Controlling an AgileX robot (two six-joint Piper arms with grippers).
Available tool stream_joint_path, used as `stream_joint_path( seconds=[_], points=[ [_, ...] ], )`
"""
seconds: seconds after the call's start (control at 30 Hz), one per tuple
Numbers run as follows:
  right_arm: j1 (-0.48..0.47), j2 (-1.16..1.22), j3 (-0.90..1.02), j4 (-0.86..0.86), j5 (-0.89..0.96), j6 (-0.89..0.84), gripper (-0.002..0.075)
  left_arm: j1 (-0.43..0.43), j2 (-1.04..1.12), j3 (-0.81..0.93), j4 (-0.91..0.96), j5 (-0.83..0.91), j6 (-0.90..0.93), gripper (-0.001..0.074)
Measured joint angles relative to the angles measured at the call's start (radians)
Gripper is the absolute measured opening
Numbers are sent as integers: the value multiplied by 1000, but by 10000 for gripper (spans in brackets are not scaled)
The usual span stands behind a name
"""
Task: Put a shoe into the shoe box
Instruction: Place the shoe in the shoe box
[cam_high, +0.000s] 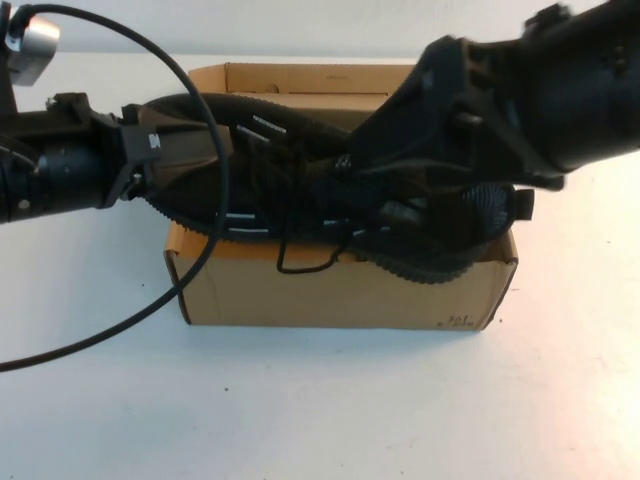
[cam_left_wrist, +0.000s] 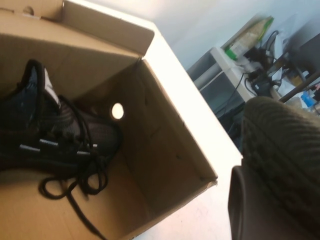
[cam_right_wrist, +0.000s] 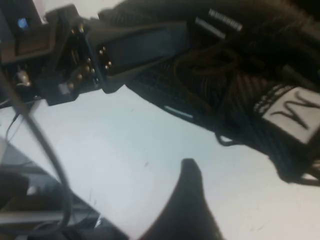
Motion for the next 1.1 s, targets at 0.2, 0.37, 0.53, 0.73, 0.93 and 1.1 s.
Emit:
stream_joint_path(
  seconds=[0.2, 0.37, 0.53, 0.73, 0.93, 1.1],
  points=[
    [-9, 82, 0, 59, 8, -12, 524, 0, 0, 0, -34, 0, 26, 135],
    [-31, 96, 0, 64, -10, 1, 524, 0, 0, 0, -37, 0, 40, 135],
    [-56, 119, 0, 111, -57, 5, 524, 0, 0, 0, -61, 4, 55, 135],
    [-64, 192, 0, 243, -101, -60, 524, 0, 0, 0, -78, -4, 78, 135],
    [-68, 250, 2, 353, -142, -153, 523, 2, 0, 0, -80, -29, 81, 135],
    [-74, 256, 4, 412, -166, -226, 522, 8, 0, 0, -91, -36, 81, 135]
  ],
)
